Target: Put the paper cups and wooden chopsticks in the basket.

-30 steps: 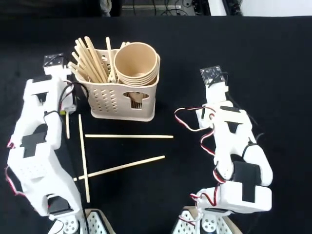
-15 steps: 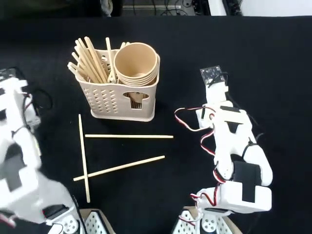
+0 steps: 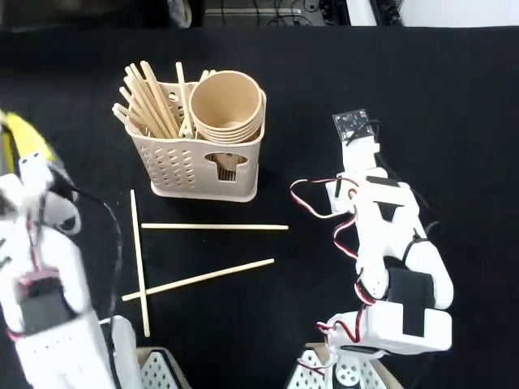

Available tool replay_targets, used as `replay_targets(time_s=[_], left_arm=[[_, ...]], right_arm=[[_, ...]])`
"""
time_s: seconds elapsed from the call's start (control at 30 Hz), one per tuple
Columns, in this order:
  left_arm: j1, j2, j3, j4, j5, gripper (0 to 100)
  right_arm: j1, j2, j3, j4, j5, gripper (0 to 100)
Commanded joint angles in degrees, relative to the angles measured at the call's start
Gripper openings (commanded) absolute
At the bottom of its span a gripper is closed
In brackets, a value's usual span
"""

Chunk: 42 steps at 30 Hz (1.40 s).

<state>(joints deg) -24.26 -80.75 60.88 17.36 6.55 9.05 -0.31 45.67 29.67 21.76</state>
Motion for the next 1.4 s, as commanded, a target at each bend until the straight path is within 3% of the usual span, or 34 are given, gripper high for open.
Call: replay_targets(time_s=[0.0,0.17,0.4,0.63,0.8,1.03,1.17,1.27,1.37], left_arm=[[12.5,-6.2,-0.2,-11.8,2.4,3],[21.3,1.7,-2.9,-8.8,2.6,3],[21.3,20.7,-4.5,-20.8,6.0,3],[21.4,36.4,-6.5,-19.9,7.9,4],[21.8,35.9,-9.7,-2.6,8.8,20],[18.0,23.3,-16.2,21.1,7.2,21],[8.7,17.8,-20.0,38.7,5.5,21],[2.4,18.6,-18.9,45.4,0.4,21],[2.1,22.9,-13.4,44.8,-4.4,21]], right_arm=[[-0.9,-2.6,-0.3,0.1,0.4,1.2],[-0.9,-2.6,-0.3,0.1,0.4,1.2],[-0.9,-2.6,-0.4,0.1,0.4,1.2],[-0.9,-2.6,-0.4,0.1,0.4,1.2],[-0.9,-2.6,-0.5,0.1,0.4,1.2],[-0.9,-2.6,-0.5,0.1,0.4,1.2],[-0.9,-2.6,-0.5,0.1,0.4,1.2],[-0.9,-2.6,-0.5,0.1,0.4,1.2],[-0.9,-2.6,-0.5,0.1,0.4,1.2]])
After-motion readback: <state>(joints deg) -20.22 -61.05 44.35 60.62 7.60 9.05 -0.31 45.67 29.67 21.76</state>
